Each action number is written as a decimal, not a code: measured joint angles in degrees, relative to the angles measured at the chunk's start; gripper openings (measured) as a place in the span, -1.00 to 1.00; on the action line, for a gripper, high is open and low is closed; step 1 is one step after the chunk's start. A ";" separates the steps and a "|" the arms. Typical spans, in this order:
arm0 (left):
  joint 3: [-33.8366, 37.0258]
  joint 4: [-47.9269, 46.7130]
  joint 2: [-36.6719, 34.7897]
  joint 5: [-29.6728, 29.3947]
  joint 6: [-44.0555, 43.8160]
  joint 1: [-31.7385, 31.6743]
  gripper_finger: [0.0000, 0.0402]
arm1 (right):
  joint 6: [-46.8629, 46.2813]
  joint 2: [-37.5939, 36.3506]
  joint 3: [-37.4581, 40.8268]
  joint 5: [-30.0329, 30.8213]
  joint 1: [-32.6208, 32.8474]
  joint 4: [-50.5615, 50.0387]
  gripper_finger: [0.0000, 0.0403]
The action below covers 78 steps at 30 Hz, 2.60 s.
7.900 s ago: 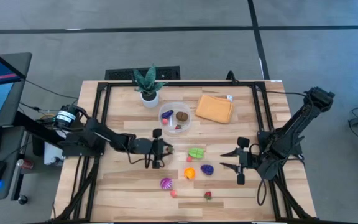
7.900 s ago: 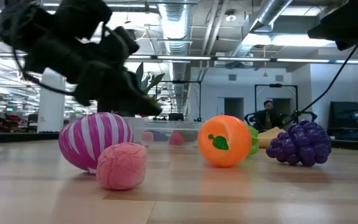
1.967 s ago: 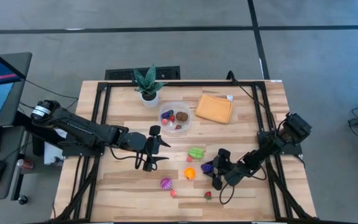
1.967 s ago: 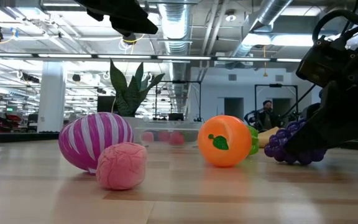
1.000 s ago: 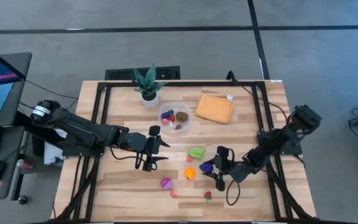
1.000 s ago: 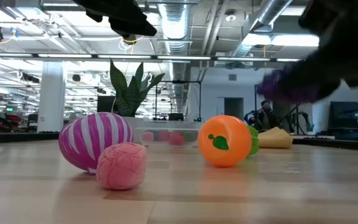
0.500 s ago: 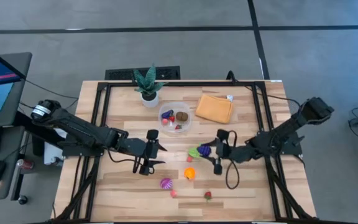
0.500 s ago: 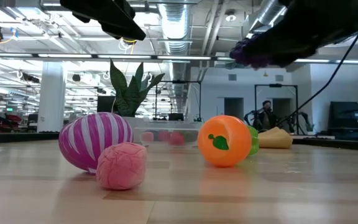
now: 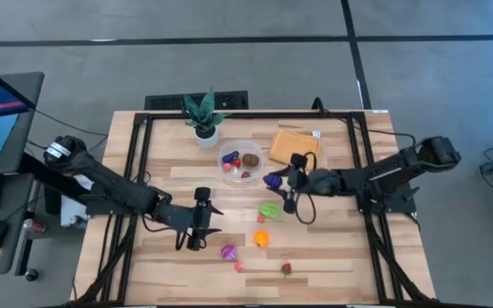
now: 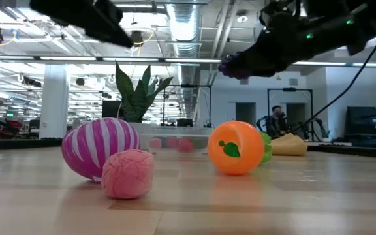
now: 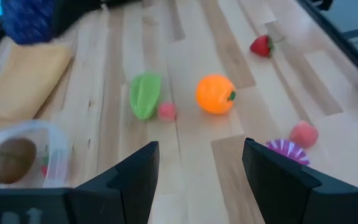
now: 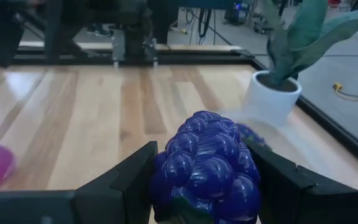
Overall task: Pick and placing Produce into tupperware
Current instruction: Put the purple grapes into the transparent bin
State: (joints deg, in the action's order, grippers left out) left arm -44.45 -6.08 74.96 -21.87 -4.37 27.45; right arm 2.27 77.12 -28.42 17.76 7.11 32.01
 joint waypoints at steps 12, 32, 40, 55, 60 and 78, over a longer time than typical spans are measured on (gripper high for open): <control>13.72 13.58 0.00 -10.77 -10.09 7.58 0.11 | 1.31 0.00 0.00 -12.17 -11.90 4.39 0.19; 18.43 23.88 0.00 -14.58 -9.98 10.83 0.11 | 4.93 21.12 -20.96 -22.27 -18.89 -2.53 0.19; 18.41 23.64 -0.01 -14.82 -9.95 11.62 0.11 | 3.77 29.62 -27.95 -23.08 -20.83 -7.71 0.19; 18.41 23.51 -0.02 -15.34 -9.95 12.82 0.11 | 3.01 33.84 -30.93 -23.97 -20.78 -12.11 0.19; 18.41 23.49 -0.02 -15.70 -9.95 12.82 0.11 | 2.74 33.53 -30.95 -23.95 -20.76 -12.35 0.24; 18.41 22.96 -0.02 -15.69 -10.39 12.80 0.11 | 2.65 33.51 -30.93 -23.97 -20.76 -12.77 0.32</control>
State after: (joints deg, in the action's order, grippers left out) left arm -26.04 16.88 74.94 -37.56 -14.76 40.25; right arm 4.93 110.63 -59.35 -6.22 -13.65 19.24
